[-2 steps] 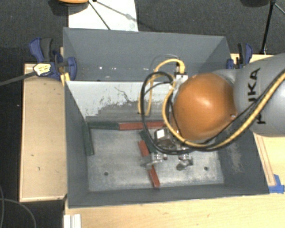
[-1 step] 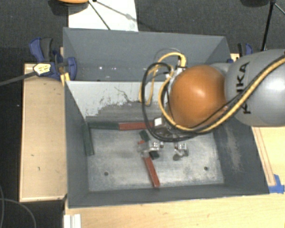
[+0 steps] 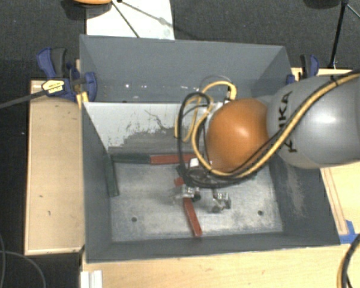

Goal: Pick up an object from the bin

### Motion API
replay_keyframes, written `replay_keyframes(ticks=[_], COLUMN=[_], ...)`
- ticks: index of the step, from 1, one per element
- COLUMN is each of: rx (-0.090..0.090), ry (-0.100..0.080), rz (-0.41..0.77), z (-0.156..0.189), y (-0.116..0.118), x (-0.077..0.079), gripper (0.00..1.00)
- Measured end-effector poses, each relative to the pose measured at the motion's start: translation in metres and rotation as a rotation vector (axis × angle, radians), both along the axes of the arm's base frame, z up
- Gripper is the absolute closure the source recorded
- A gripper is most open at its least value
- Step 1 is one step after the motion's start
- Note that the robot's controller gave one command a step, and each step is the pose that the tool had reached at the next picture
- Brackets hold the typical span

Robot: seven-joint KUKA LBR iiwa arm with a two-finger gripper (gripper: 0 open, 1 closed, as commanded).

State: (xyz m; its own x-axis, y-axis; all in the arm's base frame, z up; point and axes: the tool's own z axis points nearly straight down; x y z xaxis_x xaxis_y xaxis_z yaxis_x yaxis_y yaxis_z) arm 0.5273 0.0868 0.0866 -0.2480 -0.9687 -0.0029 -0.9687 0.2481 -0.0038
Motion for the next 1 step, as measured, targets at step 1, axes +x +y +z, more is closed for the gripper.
replay_keyframes(ticks=[1], rx=[-0.001], ry=[0.003], rz=[0.633], z=[-0.0161], y=[0.0277], x=[-0.0070], gripper=[1.00])
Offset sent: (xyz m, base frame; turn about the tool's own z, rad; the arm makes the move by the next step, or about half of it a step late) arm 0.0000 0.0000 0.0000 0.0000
